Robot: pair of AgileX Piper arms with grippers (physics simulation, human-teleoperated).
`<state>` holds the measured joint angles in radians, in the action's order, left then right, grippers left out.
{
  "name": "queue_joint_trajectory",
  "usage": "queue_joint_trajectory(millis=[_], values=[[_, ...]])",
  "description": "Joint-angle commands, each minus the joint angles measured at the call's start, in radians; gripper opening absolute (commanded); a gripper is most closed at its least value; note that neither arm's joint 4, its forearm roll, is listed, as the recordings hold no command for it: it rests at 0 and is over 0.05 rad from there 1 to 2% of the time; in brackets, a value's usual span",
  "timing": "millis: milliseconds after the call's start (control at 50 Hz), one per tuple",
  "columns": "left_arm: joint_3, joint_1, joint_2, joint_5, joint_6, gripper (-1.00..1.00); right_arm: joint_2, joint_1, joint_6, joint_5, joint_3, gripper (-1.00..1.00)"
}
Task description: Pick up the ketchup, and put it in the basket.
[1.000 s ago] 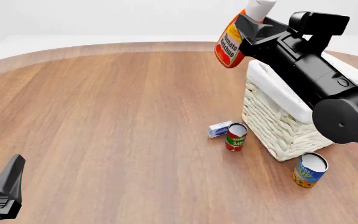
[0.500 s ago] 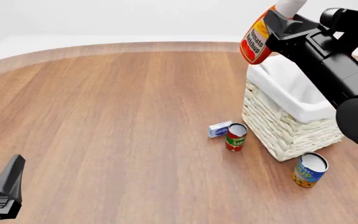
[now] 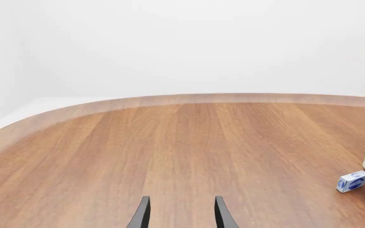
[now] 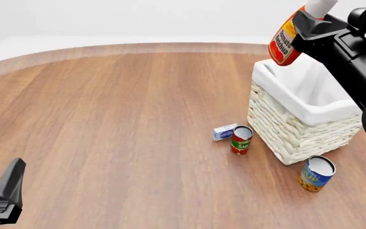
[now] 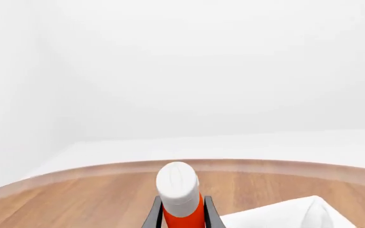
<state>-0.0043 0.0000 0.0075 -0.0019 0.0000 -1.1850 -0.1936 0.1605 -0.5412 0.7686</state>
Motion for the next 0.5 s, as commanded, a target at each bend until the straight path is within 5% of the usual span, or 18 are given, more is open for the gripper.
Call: queue_joint_trajectory(millis=[20,500], values=[[0.0,0.0,0.0,0.0,0.0,1.0,0.019,0.035,-0.004,0.018,-0.001,-1.0],[0.0,0.0,0.0,0.0,0.0,1.0,0.01,0.119,-0.026,0.03,-0.015,-1.0]])
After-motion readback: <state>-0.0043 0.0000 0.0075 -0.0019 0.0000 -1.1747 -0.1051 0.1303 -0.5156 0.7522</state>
